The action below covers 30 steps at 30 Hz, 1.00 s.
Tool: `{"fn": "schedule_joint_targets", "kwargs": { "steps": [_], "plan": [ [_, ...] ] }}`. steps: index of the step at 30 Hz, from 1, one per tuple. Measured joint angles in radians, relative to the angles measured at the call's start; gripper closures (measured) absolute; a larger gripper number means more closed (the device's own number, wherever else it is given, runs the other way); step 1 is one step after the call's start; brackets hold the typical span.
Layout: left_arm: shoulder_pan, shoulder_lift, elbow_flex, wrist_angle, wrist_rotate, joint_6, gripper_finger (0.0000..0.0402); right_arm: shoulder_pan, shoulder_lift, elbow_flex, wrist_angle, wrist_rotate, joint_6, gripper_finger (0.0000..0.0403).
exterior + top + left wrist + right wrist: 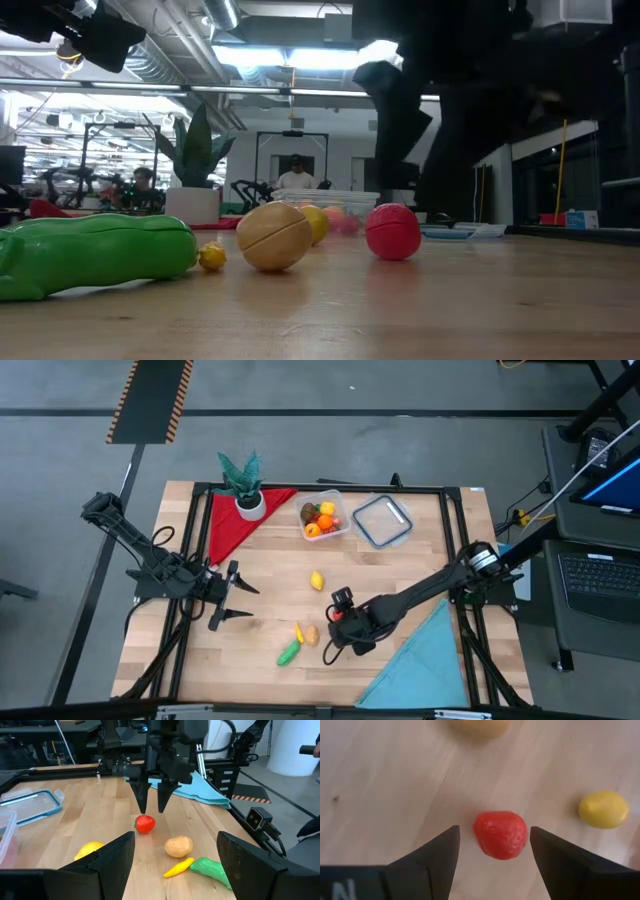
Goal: Pick and placing Produce into tupperware
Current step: Put the red strawberry into the transparent container
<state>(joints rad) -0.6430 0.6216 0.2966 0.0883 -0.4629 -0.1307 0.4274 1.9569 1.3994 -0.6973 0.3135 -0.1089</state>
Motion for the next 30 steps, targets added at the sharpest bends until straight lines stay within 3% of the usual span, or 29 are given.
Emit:
{"fn": "schedule_joint_targets", "kwargs": {
  "steps": [30],
  "plan": [
    [0.000, 0.000, 0.000, -0.005, 0.000, -0.001, 0.0124, -0.036, 0.017, -0.038, 0.073, -0.010, -0.006, 0.0159]
  ]
}}
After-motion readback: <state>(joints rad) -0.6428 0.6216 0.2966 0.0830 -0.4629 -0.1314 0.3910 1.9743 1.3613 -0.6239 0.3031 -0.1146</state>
